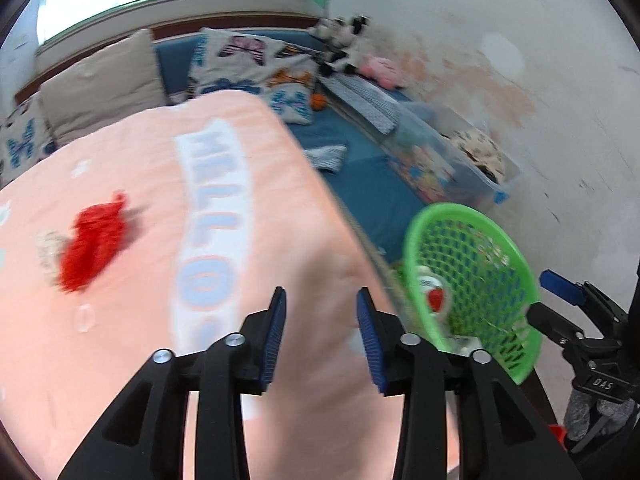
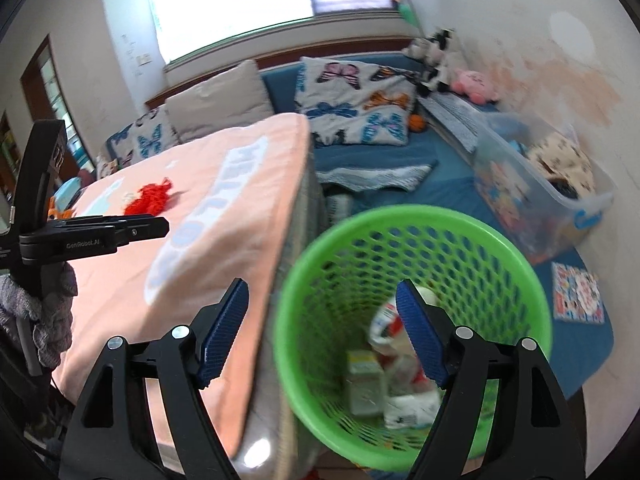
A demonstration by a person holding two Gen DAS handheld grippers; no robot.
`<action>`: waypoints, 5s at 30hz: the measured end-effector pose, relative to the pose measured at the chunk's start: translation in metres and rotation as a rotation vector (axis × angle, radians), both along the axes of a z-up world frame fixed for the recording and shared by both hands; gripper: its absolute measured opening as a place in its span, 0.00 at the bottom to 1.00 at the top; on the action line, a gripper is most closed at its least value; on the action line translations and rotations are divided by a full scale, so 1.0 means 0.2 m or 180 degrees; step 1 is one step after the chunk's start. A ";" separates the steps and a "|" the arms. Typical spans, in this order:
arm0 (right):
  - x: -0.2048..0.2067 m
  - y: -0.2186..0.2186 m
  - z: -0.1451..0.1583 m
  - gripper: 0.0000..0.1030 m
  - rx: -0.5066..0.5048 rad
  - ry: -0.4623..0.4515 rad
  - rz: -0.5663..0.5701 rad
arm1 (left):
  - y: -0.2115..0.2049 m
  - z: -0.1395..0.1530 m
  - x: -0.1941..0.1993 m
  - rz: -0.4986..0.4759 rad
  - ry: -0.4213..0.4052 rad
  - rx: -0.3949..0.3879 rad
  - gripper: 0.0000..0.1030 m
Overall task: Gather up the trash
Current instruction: 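Move both tools back to the red mesh net and crumpled paper, then grasp the crumpled white paper with the left tool while the right tool grasps the red net, then carry the red net with the right tool over the basket while the left tool carries the paper, then open the right tool to drop the red net while the left tool drops the paper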
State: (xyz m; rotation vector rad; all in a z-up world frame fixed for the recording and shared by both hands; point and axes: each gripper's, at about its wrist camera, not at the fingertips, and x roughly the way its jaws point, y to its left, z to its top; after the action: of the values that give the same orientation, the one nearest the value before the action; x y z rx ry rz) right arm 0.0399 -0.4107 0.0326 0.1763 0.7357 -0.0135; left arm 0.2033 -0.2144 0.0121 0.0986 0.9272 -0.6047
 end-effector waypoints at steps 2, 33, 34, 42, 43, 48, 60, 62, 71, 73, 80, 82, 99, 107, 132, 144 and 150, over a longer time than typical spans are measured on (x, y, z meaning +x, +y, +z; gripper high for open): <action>0.05 0.06 0.02 0.74 -0.0027 -0.0014 0.0091 | 0.08 0.01 0.03 0.0108 -0.0043 0.0029 0.39; 0.81 0.76 0.10 0.75 -0.0082 0.0038 0.1002 | 0.92 -0.16 0.78 0.1604 0.0391 0.0050 0.57; 0.83 0.77 0.09 0.75 -0.0072 0.0052 0.1012 | 0.93 -0.18 0.80 0.1615 0.0424 0.0035 0.57; 1.00 0.93 0.01 0.75 0.0011 0.0205 0.1119 | 0.99 -0.25 0.83 0.1502 0.0585 -0.0304 0.43; 1.02 0.94 0.00 0.75 0.0021 0.0213 0.1128 | 0.99 -0.25 0.83 0.1479 0.0590 -0.0343 0.40; 1.11 1.03 -0.05 0.74 0.0077 0.0265 0.1166 | 1.05 -0.21 0.79 0.1441 0.0525 -0.0400 0.34; 1.37 1.24 -0.21 0.70 0.0359 0.0424 0.1062 | 1.29 -0.05 0.70 0.1501 0.0267 -0.0473 0.33; 1.40 1.26 -0.24 0.70 0.0367 0.0465 0.1015 | 1.30 -0.03 0.68 0.1490 0.0222 -0.0435 0.33; 1.43 1.28 -0.31 0.47 0.0445 0.0598 0.1015 | 1.35 0.00 0.64 0.1480 0.0142 -0.0395 0.33; 1.40 1.26 -0.28 0.45 0.0477 0.0578 0.1036 | 1.34 0.00 0.63 0.1478 0.0142 -0.0386 0.33; 1.20 1.18 -0.15 0.43 0.0280 0.0413 0.1089 | 1.26 0.02 0.55 0.1382 0.0124 -0.0433 0.33; 1.14 1.15 -0.12 0.43 0.0223 0.0371 0.1090 | 1.22 0.03 0.51 0.1333 0.0112 -0.0443 0.33; 0.50 0.63 0.01 0.44 0.0053 0.0227 0.0631 | 0.66 0.07 0.18 0.0621 0.0157 -0.0556 0.33; 0.29 0.42 0.01 0.44 -0.0010 0.0201 0.0414 | 0.42 0.07 0.08 0.0367 0.0179 -0.0536 0.33; -0.15 -0.20 -0.05 0.47 -0.0283 0.0264 -0.0496 | -0.27 0.09 -0.20 -0.0440 0.0212 -0.0441 0.33; -0.27 -0.37 -0.10 0.57 -0.0219 0.0260 -0.0766 | -0.54 0.07 -0.30 -0.0737 0.0217 -0.0382 0.33; -0.31 -0.41 -0.10 0.61 -0.0189 0.0244 -0.0833 | -0.64 0.04 -0.33 -0.0834 0.0258 -0.0346 0.34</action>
State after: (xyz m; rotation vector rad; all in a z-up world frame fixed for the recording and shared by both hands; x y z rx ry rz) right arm -0.0229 -0.4935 0.0117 0.2152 0.7835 -0.2922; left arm 0.1364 -0.3420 0.0192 0.0993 0.9653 -0.9063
